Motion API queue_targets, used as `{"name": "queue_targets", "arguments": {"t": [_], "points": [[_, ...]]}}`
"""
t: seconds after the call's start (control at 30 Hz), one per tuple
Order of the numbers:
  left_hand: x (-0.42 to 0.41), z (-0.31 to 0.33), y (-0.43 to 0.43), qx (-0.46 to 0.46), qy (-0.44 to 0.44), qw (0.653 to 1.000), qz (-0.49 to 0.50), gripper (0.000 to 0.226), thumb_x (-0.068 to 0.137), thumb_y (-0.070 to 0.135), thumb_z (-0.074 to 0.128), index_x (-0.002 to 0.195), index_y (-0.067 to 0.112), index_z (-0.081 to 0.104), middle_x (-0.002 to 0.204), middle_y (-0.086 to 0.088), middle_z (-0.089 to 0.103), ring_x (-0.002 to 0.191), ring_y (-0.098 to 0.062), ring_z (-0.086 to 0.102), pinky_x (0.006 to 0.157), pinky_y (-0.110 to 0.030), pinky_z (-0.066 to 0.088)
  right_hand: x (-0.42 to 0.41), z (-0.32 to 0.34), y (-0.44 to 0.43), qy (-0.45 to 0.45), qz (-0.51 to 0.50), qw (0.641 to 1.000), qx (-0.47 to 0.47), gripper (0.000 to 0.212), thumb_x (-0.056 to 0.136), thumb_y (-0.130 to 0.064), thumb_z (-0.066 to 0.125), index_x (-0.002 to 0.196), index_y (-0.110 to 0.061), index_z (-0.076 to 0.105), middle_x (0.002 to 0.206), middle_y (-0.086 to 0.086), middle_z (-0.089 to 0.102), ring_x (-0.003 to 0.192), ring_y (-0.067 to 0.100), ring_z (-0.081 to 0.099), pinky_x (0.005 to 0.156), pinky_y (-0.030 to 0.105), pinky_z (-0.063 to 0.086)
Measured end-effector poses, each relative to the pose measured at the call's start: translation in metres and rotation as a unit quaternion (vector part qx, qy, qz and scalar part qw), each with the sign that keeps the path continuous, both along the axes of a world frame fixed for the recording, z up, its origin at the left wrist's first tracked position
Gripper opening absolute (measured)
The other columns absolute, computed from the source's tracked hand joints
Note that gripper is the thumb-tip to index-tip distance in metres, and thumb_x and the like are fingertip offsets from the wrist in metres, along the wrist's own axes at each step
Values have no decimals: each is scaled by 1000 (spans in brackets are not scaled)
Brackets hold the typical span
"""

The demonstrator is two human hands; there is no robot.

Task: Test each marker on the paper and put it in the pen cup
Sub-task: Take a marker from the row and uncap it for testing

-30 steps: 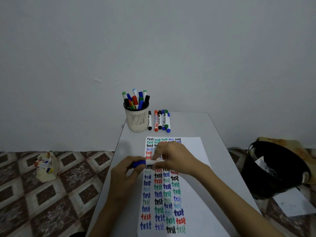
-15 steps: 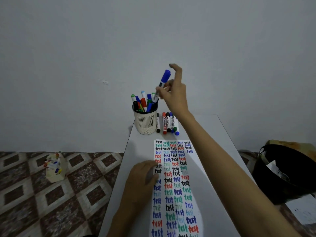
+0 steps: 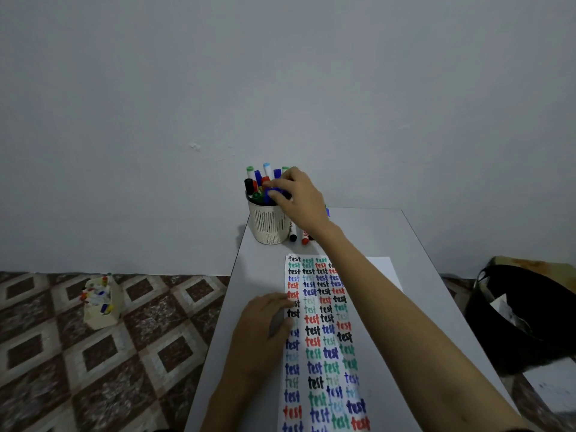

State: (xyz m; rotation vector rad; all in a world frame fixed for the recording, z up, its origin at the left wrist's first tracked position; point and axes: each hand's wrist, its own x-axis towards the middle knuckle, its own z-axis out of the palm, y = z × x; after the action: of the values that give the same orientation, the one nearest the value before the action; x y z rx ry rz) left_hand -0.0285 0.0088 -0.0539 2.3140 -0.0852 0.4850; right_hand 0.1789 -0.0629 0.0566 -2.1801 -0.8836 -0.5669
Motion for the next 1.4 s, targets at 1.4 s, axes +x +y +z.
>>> {"name": "queue_targets", "arguments": {"t": [1.4], "points": [[-5,5,-5,-68,-20,997,10,50,82,59,44,122,30,51,119,21,53,111,1,51,94,-27,45,-79,-29,-130,192,-76,881,427,28,90,-9,64,117,-9,62,86,5,61,68,10,59,61,18,53]]}}
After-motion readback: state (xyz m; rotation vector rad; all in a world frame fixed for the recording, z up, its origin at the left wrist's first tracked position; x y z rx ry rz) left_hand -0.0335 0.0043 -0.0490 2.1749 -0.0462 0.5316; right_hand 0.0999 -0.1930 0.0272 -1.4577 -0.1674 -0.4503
